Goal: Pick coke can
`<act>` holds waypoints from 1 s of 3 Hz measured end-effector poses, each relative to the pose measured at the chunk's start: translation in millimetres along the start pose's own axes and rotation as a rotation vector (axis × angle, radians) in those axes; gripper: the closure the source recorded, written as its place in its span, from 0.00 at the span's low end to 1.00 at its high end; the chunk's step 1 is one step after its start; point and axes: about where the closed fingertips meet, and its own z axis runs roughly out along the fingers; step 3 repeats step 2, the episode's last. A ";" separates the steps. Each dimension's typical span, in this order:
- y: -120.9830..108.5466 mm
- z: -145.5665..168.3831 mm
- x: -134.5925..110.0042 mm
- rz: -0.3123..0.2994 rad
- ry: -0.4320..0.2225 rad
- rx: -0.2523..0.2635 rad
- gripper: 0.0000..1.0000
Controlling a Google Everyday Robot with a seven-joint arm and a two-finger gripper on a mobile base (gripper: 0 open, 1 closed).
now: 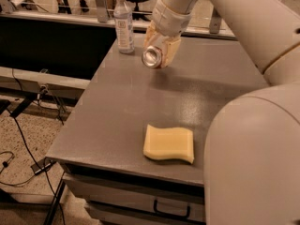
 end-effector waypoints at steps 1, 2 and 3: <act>-4.3 -16.8 -4.9 -0.008 -0.001 0.049 1.00; -4.4 -16.8 -4.9 -0.008 -0.001 0.049 1.00; -4.4 -16.8 -4.9 -0.008 -0.001 0.049 1.00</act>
Offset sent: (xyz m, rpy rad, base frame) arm -0.0030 0.0004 0.0156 0.0311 -0.0297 0.0022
